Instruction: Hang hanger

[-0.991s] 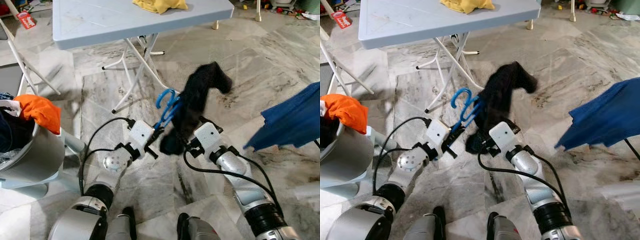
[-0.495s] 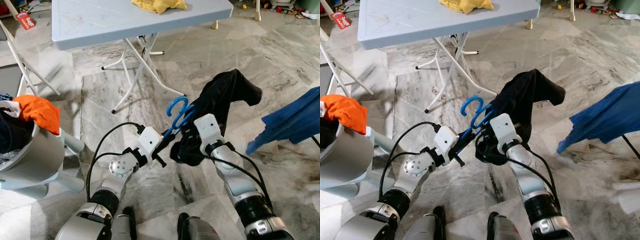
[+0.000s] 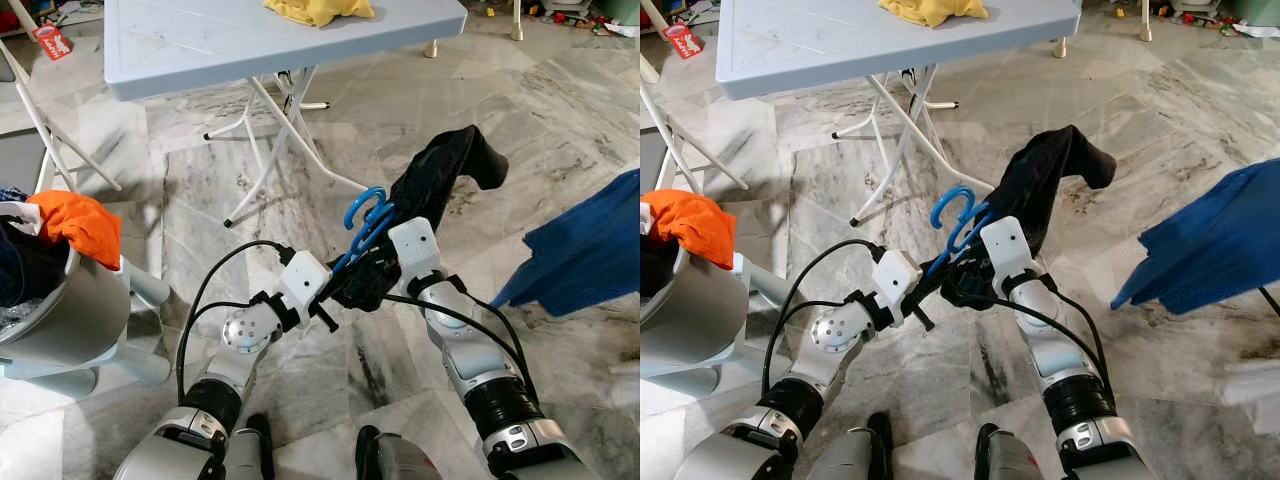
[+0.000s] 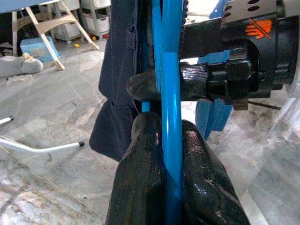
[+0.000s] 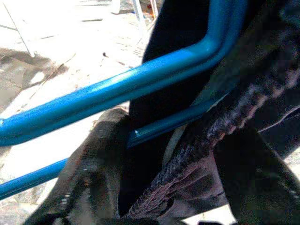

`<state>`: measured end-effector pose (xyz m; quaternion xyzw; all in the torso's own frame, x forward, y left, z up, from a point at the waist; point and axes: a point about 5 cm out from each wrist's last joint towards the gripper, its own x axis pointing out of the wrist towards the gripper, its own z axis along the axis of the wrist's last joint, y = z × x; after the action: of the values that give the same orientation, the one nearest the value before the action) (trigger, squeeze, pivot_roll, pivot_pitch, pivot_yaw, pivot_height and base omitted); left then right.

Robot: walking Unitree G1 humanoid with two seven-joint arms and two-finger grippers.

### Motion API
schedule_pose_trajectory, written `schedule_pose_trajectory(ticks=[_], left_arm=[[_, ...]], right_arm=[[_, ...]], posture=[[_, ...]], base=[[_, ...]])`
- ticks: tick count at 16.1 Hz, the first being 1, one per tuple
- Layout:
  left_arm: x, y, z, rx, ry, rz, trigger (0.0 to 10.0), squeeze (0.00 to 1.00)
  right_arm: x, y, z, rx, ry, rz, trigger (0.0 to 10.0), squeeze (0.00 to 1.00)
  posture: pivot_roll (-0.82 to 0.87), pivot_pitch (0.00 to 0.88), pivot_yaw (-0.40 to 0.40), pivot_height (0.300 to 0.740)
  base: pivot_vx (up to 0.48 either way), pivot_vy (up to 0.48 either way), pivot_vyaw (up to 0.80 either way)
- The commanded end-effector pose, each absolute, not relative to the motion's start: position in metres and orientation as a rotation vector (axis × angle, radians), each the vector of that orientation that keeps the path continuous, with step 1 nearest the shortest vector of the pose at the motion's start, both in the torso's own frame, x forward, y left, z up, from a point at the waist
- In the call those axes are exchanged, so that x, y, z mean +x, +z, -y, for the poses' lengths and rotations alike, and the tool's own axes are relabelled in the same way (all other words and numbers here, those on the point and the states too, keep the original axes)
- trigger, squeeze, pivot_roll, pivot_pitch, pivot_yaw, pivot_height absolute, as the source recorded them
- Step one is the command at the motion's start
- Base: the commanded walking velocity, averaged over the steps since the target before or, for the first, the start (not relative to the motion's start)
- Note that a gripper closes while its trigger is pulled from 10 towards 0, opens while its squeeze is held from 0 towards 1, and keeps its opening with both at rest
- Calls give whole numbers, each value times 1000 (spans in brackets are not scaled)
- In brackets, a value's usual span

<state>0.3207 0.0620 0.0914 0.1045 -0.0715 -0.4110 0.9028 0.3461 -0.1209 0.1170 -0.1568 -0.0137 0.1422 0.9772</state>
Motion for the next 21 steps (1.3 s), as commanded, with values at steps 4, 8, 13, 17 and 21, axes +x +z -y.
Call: schedule_pose_trajectory(ticks=[4,8,13,17,21], left_arm=[[318,90,-69,264,-852,164,0,0],[320,91,-71,270,-836,164,0,0],[322,90,-73,294,-816,147,0,0],[321,89,-72,291,-813,145,0,0],[321,89,-72,290,-811,148,0,0]], right_arm=[[345,123,148,-238,218,51,10000,1000],[343,128,166,-342,159,79,10000,1000],[336,133,171,-286,220,111,10000,161],[328,129,172,-298,291,93,10000,165],[328,128,170,-291,294,82,10000,0]], posture=[[-101,244,29,740],[-98,241,27,740],[-100,239,28,740],[-105,241,28,740],[-109,242,28,740]], base=[[0,0,0],[0,0,0],[0,0,0],[0,0,0],[0,0,0]])
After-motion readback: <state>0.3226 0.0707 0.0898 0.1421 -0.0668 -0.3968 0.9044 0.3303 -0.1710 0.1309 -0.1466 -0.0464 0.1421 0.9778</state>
